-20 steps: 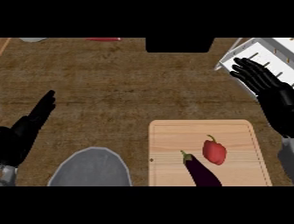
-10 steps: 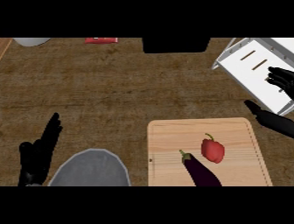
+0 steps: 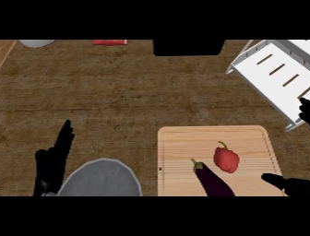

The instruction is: Pick the eggplant from the cutting board and place it in the tiered basket

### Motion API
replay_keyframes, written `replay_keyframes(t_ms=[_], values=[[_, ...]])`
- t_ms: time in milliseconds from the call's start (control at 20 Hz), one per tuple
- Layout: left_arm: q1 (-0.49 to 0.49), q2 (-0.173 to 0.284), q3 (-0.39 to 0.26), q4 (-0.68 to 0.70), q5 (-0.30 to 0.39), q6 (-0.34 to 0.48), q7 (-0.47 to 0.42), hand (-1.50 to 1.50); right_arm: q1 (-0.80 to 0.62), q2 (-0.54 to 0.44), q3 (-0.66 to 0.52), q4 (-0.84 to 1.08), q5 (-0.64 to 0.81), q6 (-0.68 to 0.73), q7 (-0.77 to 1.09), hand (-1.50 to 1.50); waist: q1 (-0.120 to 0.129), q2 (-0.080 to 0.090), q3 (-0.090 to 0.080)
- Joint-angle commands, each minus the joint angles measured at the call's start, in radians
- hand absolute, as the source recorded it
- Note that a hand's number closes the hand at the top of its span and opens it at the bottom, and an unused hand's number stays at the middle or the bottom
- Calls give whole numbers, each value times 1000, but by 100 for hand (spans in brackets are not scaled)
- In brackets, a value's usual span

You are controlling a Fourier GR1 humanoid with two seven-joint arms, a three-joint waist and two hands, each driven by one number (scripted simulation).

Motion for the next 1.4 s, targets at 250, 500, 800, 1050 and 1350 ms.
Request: replay_keyframes(t_ms=[250, 500, 800, 1050, 1350], values=[[-28, -29, -16, 29, -29, 17, 5, 0, 17, -302, 176, -266, 244, 196, 449, -150, 18, 4, -5], [-8, -54, -23, 37, -45, 31, -21, 0, -9, -339, 290, -392, 429, 253, 710, -150, 21, 2, -1], [-64, -41, 11, 96, -31, -14, -22, 0, -241, -184, 543, -328, 591, 290, 963, -150, 33, 6, -1], [-56, -33, 14, 39, -22, -29, 15, 0, -311, -38, 724, -157, 778, 319, 982, -150, 34, 4, 0], [-5, -71, 6, 102, -43, -15, -80, 0, -322, -4, 735, -96, 770, 472, 1073, -150, 25, 6, -1]])
